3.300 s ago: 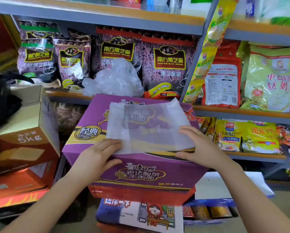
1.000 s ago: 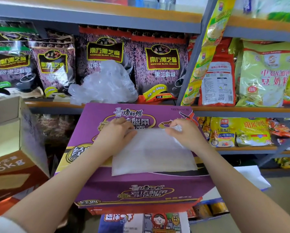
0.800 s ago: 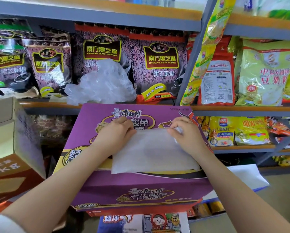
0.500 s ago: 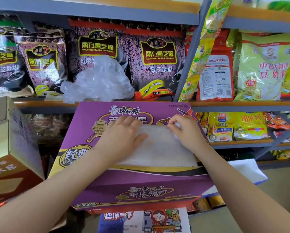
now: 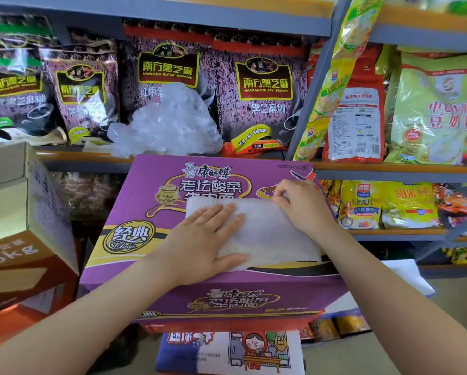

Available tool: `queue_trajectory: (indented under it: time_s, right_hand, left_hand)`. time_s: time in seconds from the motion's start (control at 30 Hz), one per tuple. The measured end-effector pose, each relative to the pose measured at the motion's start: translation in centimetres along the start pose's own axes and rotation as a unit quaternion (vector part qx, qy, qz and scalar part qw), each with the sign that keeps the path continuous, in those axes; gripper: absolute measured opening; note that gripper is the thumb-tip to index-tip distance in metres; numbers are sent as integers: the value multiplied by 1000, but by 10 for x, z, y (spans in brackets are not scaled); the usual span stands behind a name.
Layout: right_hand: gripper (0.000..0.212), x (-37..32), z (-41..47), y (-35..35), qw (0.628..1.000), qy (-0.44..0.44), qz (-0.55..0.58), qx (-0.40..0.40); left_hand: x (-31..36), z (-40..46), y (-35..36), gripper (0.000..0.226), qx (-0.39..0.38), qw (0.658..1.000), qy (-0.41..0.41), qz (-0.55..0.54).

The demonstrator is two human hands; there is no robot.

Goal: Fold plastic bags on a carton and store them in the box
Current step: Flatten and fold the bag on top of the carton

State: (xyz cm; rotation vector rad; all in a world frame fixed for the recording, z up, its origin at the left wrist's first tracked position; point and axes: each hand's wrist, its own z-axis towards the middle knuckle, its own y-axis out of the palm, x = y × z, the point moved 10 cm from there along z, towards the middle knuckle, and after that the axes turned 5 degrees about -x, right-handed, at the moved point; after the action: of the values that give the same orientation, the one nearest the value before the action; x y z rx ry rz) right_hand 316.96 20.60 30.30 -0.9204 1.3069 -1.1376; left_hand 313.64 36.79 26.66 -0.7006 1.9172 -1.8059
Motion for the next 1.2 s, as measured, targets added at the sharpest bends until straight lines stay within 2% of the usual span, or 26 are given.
queue_trajectory:
  time_s: [0.1,0.17,0.23,0.3,0.47,0.57,0.67,0.73,0.77,0.83,0.9,0.97,1.03,1.07,1.2]
  right_hand:
    - [35,-28,-7,-17,993,-12,-118,6]
    - [40,-69,-21,-13,992,-88,-90,5]
    - [46,-96,-35,17,989,-132,-36,-49]
    - [61,-95,-42,46,988,-120,-21,-93]
    - [88,-77,-46,55,989,-99,-55,-91]
    - [84,-62,-46,48,991,-66,-89,-78]
    - [73,-28,-48,45,991,-8,-64,-117]
    - [68,-19,-49,43,991,-4,-59,-123]
    - [66,-19,-48,44,990,-7,-59,-126]
    - [64,-21,-47,46,990,-11,-53,-132]
    - [62,-21,-47,46,990,-17,-55,-132]
    - [63,-20,-48,45,989,-26,-67,-130]
    - [57,-19,-49,46,989,-30,-69,-126]
    - [56,-19,-49,46,990,-31,-65,-121]
    - [56,-21,-50,46,991,-30,-50,-119]
  left_hand:
    - [-3,1,3,111,-14,1000,-18,-16]
    - [-3,1,1,117,-8,999,-25,-28]
    - [-3,-1,1,121,5,999,-29,-23]
    - [-3,-3,-5,122,32,999,-38,-8]
    - [-11,-7,0,137,5,996,-80,-44]
    - [-13,-5,3,138,-10,996,-84,-27]
    - [-14,-6,5,135,-28,996,-86,-24]
    - [-12,-5,4,131,-46,994,-99,-32]
    - [-11,-4,2,125,-52,992,-112,-33]
    - [-5,7,-5,98,-42,989,-137,-27]
    - [14,25,-21,78,19,993,-113,-7]
    - [34,39,-22,72,45,997,-57,-2]
    - [34,44,-7,65,14,999,-48,-12]
    - [29,43,0,66,-2,998,-58,-13]
    - [24,31,3,100,4,997,-71,-24]
